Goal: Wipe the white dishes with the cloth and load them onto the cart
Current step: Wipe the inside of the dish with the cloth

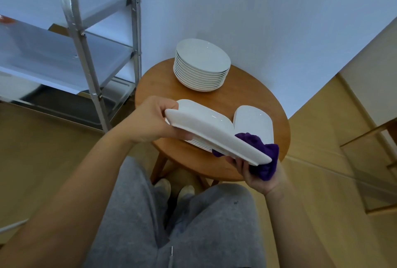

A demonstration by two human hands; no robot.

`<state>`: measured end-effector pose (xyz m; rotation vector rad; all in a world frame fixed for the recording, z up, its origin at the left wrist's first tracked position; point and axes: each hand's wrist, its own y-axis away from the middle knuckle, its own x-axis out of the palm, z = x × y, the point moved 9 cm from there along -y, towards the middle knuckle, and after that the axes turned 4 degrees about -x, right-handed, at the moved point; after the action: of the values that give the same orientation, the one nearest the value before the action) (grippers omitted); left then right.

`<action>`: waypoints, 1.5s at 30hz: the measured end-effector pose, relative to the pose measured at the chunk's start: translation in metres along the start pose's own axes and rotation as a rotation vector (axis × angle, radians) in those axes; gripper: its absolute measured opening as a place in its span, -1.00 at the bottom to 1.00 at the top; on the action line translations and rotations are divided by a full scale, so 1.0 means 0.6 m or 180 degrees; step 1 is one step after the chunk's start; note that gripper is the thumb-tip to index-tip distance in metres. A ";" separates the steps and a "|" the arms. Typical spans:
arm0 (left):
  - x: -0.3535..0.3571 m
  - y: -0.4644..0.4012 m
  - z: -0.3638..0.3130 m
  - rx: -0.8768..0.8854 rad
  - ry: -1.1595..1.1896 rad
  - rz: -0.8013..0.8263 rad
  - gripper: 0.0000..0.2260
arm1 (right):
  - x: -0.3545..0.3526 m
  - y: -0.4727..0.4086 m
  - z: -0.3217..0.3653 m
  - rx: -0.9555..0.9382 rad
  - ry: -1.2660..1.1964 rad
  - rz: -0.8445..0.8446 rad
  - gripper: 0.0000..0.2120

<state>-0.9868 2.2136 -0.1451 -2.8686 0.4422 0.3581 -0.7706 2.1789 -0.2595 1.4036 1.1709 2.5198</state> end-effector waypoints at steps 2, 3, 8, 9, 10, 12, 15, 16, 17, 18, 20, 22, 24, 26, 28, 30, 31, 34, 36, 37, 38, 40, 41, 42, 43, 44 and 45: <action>0.006 0.002 -0.002 0.0030 0.0133 0.0011 -0.72 | -0.001 -0.001 0.001 0.0002 -0.0269 0.0010 0.01; 0.010 0.003 -0.005 0.0041 0.0218 0.0025 -0.73 | -0.006 -0.003 0.003 -0.0022 -0.0356 -0.0024 -0.15; 0.026 0.011 0.010 -0.0151 0.0679 0.0044 -0.65 | -0.002 0.000 0.018 0.0006 -0.0305 0.0212 -0.47; 0.026 0.015 0.015 -0.0191 0.0703 0.0007 -0.67 | 0.006 0.003 0.025 -0.0086 -0.0257 0.0292 -0.50; 0.025 0.018 0.021 -0.0236 0.0753 -0.0061 -0.69 | 0.013 0.007 0.037 -0.0243 -0.0141 0.0365 -0.54; 0.014 0.025 0.036 -0.0369 0.1121 -0.0365 -0.70 | 0.028 0.021 0.067 -0.0699 0.0228 0.0515 -0.56; -0.004 0.034 0.062 -0.0575 0.2317 -0.0979 -0.67 | 0.031 0.042 0.115 -0.1410 0.0720 0.0534 -0.62; -0.003 0.036 0.072 -0.0654 0.2667 -0.1124 -0.68 | 0.029 0.048 0.129 -0.1694 0.0894 0.0442 -0.67; 0.003 0.039 0.078 -0.0755 0.2952 -0.1225 -0.69 | 0.029 0.052 0.139 -0.1983 0.1059 0.0320 -0.70; 0.011 0.040 0.083 -0.0856 0.3139 -0.1280 -0.72 | 0.033 0.055 0.146 -0.2274 0.1203 0.0197 -0.71; 0.032 0.041 0.083 -0.0986 0.3060 -0.1244 -0.73 | 0.052 0.056 0.150 -0.2799 0.1500 -0.0001 -0.54; 0.053 0.038 0.073 -0.1009 0.2688 -0.1108 -0.60 | 0.073 0.052 0.145 -0.3088 0.1736 -0.0147 -0.40; 0.062 0.036 0.066 -0.1071 0.2482 -0.1126 -0.53 | 0.091 0.056 0.142 -0.3418 0.2246 -0.0369 -0.43; 0.061 0.033 0.058 -0.1084 0.2319 -0.1188 -0.53 | 0.111 0.069 0.133 -0.3797 0.2961 -0.0687 -0.44; 0.064 0.029 0.050 -0.1136 0.1989 -0.1258 -0.57 | 0.138 0.074 0.116 -0.4082 0.3632 -0.0891 -0.41; 0.079 0.027 0.049 -0.1198 0.1676 -0.1282 -0.64 | 0.175 0.067 0.081 -0.4081 0.3987 -0.0646 -0.46; 0.085 0.028 0.051 -0.1245 0.1607 -0.1324 -0.66 | 0.194 0.064 0.061 -0.4100 0.4156 -0.0500 -0.47; 0.089 0.031 0.052 -0.1126 0.1632 -0.1477 -0.61 | 0.245 0.068 0.006 -0.4336 0.4780 -0.0246 -0.39; 0.081 0.032 0.044 -0.0827 0.1636 -0.1573 -0.73 | 0.263 0.069 -0.019 -0.4403 0.4969 -0.0170 -0.37; 0.077 0.033 0.047 -0.0761 0.1722 -0.1650 -0.77 | 0.268 0.070 -0.030 -0.4408 0.5039 -0.0125 -0.37; 0.072 0.034 0.052 -0.0780 0.1855 -0.1714 -0.75 | 0.271 0.071 -0.042 -0.4407 0.5112 -0.0078 -0.38; 0.067 0.035 0.059 -0.0895 0.2184 -0.1732 -0.75 | 0.272 0.075 -0.065 -0.4477 0.5256 0.0054 -0.40; 0.063 0.035 0.060 -0.0852 0.2286 -0.1743 -0.79 | 0.270 0.080 -0.074 -0.4598 0.5330 0.0111 -0.42; 0.061 0.034 0.058 -0.0819 0.2367 -0.1717 -0.80 | 0.266 0.087 -0.078 -0.4762 0.5406 0.0136 -0.45; 0.063 0.034 0.056 -0.0883 0.2596 -0.1680 -0.76 | 0.261 0.092 -0.075 -0.4941 0.5457 0.0107 -0.47; 0.067 0.035 0.060 -0.0918 0.2828 -0.1635 -0.70 | 0.252 0.096 -0.067 -0.5077 0.5458 0.0039 -0.49; 0.068 0.037 0.062 -0.0947 0.2916 -0.1634 -0.66 | 0.242 0.097 -0.054 -0.5134 0.5417 -0.0043 -0.51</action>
<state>-0.9638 2.1914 -0.1949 -3.1113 -0.2640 -1.0807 -0.8624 2.1703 -0.1291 -1.1539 -1.0859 2.6100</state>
